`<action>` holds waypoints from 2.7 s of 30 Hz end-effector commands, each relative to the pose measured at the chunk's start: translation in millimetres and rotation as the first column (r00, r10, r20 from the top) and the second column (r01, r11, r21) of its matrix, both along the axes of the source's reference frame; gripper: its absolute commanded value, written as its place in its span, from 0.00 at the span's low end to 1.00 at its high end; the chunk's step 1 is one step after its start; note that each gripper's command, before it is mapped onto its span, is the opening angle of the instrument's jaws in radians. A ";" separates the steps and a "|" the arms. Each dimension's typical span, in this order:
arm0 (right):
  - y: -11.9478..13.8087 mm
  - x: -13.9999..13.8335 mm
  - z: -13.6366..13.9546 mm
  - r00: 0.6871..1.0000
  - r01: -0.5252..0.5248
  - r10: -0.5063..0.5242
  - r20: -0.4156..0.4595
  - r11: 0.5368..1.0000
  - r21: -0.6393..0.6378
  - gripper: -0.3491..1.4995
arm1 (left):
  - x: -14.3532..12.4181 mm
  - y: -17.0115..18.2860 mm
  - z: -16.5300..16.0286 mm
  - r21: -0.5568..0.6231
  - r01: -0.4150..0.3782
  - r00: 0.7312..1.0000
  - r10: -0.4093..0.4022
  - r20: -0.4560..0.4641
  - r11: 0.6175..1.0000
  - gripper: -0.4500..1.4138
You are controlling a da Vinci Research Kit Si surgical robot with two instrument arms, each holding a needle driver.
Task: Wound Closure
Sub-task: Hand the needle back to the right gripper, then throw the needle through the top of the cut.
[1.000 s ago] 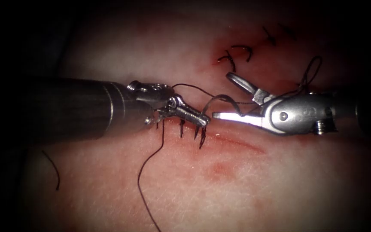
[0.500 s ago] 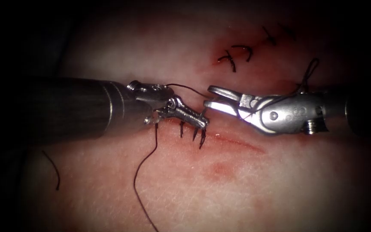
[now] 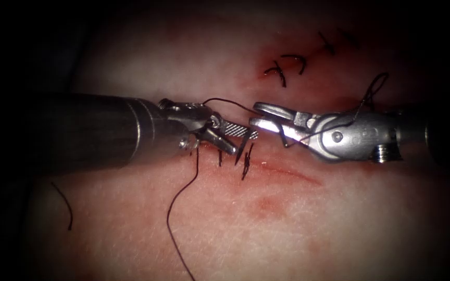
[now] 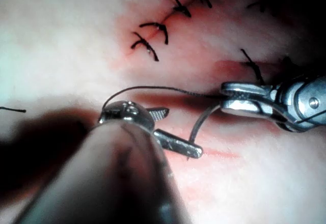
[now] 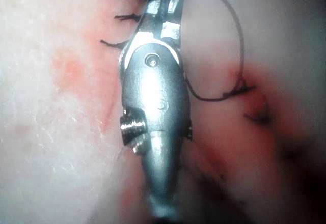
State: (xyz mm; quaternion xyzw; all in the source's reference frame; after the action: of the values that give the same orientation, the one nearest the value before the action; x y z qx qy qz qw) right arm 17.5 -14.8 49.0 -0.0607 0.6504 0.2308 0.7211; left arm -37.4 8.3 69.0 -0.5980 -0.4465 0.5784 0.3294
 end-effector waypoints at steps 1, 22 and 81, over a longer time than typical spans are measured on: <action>-0.6 0.9 0.3 1.000 0.003 -0.004 0.014 0.999 0.040 0.00 | -0.6 0.0 0.5 -0.069 0.004 0.999 -0.007 -0.046 0.998 0.88; -0.4 -2.2 4.6 0.985 -0.034 -0.087 0.151 0.753 0.657 0.00 | -1.3 -3.2 -3.2 -0.342 -0.025 0.971 -0.059 -0.232 0.939 0.91; -1.9 -2.0 8.0 0.925 -0.085 0.111 0.362 0.993 -0.086 0.00 | -5.7 -12.8 2.5 -0.515 -0.243 0.921 0.029 -0.387 0.822 0.50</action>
State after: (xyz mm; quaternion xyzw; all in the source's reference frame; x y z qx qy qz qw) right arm 14.8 -16.4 56.3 -0.1602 0.5068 0.2272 0.8160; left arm -42.5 -4.2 70.7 -0.5155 -0.2327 0.8056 0.1761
